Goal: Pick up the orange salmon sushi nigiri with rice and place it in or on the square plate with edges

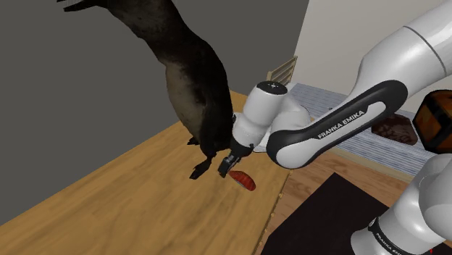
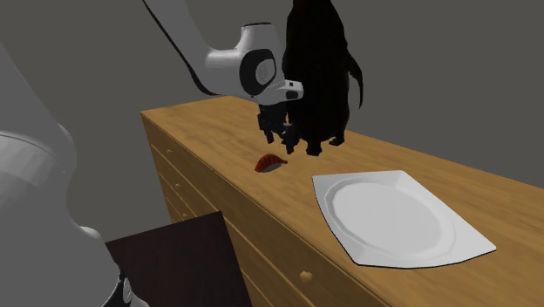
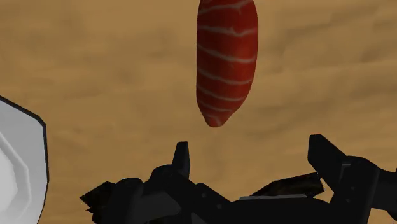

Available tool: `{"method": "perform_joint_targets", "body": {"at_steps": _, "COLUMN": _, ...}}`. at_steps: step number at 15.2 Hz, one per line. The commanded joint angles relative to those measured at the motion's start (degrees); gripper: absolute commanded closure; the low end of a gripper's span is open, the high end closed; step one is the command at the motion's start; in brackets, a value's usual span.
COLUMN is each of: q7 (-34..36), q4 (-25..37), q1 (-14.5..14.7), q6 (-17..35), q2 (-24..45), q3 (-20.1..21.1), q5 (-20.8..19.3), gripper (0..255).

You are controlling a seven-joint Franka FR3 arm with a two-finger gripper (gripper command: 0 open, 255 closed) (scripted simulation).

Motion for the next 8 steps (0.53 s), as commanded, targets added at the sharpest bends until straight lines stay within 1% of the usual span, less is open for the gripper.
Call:
{"method": "perform_joint_targets", "body": {"at_steps": 1, "q7": 0.8, "q4": 0.3, "q1": 0.0, "q6": -10.7, "q2": 1.4, "q3": 0.1, "q5": -0.8, "gripper": 0}}
{"method": "perform_joint_targets", "body": {"at_steps": 7, "q7": 0.8, "q4": 0.3, "q1": 0.1, "q6": -10.7, "q2": 1.4, "q3": 0.0, "q5": -0.8, "gripper": 0}}
{"method": "perform_joint_targets", "body": {"at_steps": 8, "q7": 0.8, "q4": 0.3, "q1": 0.1, "q6": -10.6, "q2": 1.5, "q3": 0.0, "q5": -0.8, "gripper": 255}}
